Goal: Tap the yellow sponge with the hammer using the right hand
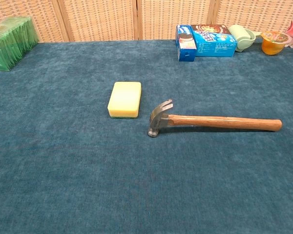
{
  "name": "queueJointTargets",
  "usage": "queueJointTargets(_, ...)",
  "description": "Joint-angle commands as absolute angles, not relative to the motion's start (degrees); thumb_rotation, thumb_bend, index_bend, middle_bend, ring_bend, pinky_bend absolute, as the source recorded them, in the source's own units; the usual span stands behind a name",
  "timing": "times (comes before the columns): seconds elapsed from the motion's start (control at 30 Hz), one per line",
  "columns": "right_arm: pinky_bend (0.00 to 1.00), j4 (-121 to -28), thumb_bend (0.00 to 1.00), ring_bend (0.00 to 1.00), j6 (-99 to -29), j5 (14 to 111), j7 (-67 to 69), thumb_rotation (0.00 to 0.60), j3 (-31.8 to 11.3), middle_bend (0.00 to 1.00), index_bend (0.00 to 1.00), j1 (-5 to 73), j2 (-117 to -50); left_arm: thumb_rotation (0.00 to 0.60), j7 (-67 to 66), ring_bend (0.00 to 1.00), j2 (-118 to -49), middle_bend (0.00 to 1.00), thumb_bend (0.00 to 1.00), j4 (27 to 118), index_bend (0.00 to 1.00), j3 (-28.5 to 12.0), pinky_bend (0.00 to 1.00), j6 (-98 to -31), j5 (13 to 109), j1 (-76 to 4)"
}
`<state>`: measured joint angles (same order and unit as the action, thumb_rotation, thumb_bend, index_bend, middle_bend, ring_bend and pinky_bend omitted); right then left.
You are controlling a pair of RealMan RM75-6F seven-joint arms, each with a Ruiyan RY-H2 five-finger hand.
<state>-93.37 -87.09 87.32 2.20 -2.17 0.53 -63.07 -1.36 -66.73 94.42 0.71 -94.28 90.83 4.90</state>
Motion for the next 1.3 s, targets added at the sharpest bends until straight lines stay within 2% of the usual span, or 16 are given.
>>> queueJointTargets(0.03, 0.35, -93.41, 0.28, 0.39, -86.82, 87.19, 2.11, 0.600, -2.24, 0.39, 0.34, 0.70, -63.14, 0.600, -1.58, 0.06, -66.72, 0.16, 0.21, 94.52, 0.28, 0.55, 0.10, -94.18, 90.66, 4.80)
queueJointTargets(0.73, 0.35, -92.90, 0.29, 0.37, -85.11, 86.87, 5.26, 0.600, -2.38, 0.39, 0.33, 1.59, -63.27, 0.600, -3.23, 0.06, -65.16, 0.16, 0.21, 96.51, 0.28, 0.10, 0.10, -94.76, 91.94, 4.23)
queueJointTargets(0.87, 0.31, -93.18, 0.30, 0.29, -82.67, 87.33, 8.51, 0.600, -2.84, 0.36, 0.33, 3.49, -63.00, 0.600, -3.92, 0.06, -64.63, 0.16, 0.21, 97.36, 0.28, 0.20, 0.10, -94.05, 92.54, 3.64)
queueJointTargets(1.0, 0.28, -94.38, 0.30, 0.26, -79.44, 88.43, 9.93, 0.600, -3.41, 0.33, 0.33, 6.37, -62.85, 0.600, -4.72, 0.06, -63.62, 0.16, 0.21, 99.01, 0.28, 0.39, 0.10, -93.47, 93.44, 3.06)
queueJointTargets(1.1, 0.26, -95.70, 0.30, 0.24, -76.71, 88.80, 9.83, 0.600, -4.21, 0.32, 0.39, 8.90, -62.89, 0.600, -5.72, 0.06, -62.82, 0.16, 0.21, 100.15, 0.28, 0.16, 0.10, -93.32, 93.86, 2.63)
queueJointTargets(1.3, 0.23, -99.06, 0.30, 0.22, -70.50, 87.30, 5.43, 0.600, -5.81, 0.32, 0.40, 13.80, -63.35, 0.600, -8.36, 0.06, -61.34, 0.16, 0.21, 102.70, 0.28, -0.52, 0.10, -92.11, 94.89, 1.05)
